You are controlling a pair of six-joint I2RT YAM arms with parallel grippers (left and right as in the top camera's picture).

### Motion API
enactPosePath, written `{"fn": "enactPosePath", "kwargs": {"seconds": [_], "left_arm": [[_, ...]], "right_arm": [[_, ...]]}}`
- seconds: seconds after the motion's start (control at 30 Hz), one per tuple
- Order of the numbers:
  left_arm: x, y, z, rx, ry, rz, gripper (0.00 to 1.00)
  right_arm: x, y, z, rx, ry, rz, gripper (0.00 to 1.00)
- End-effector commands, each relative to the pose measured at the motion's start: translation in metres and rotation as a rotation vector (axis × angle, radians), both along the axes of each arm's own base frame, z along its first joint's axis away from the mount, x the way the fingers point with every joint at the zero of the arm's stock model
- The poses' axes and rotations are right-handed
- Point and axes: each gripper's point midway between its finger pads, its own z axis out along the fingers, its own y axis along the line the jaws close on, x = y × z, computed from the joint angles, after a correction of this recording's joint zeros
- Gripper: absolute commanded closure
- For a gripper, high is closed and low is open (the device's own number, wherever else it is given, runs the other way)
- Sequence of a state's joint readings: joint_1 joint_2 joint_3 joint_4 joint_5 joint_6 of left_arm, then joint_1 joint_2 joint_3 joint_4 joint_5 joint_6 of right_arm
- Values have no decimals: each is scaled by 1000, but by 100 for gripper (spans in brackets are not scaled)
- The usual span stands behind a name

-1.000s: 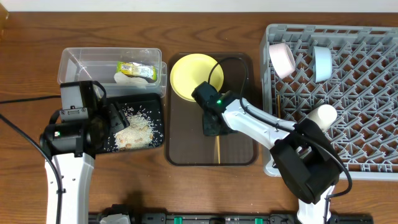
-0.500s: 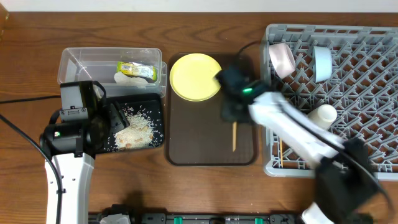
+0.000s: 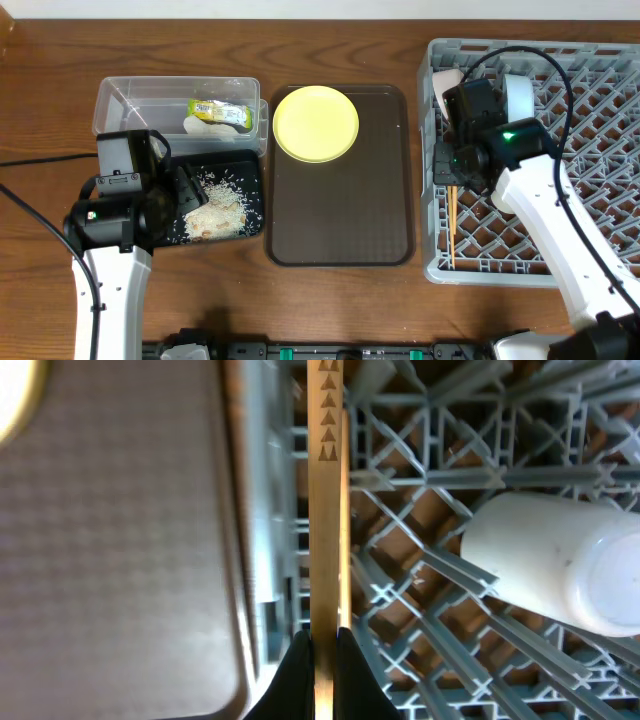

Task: Sort waste into correct bins and load items into the dishwasher rack
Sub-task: 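Grasp the second chopstick and drop it into the rack, then grasp the yellow plate edge with the right gripper and slide it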

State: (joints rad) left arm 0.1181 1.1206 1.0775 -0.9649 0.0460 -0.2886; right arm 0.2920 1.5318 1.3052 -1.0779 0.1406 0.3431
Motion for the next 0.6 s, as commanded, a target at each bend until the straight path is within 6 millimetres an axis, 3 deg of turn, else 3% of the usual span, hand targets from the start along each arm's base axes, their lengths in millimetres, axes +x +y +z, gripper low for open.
{"fn": "enactPosePath", "kwargs": {"seconds": [0.0,0.2,0.33,0.47,0.57], "left_arm": [[0,2,1,-1,-1,12,28],[0,2,1,-1,-1,12,28],[0,2,1,-1,-1,12,28],[0,2,1,-1,-1,12,28],[1,2,1,-1,-2,12,28]], "right_arm": [[-6,-10,-27,-47,68,22,99],[-8,-11,-51,-56,98,23,97],[-2,-10,-50,-51,71,22,80],[8,-7,-44,-41,30,22,75],[28,2,-27,-11,-57,62,75]]}}
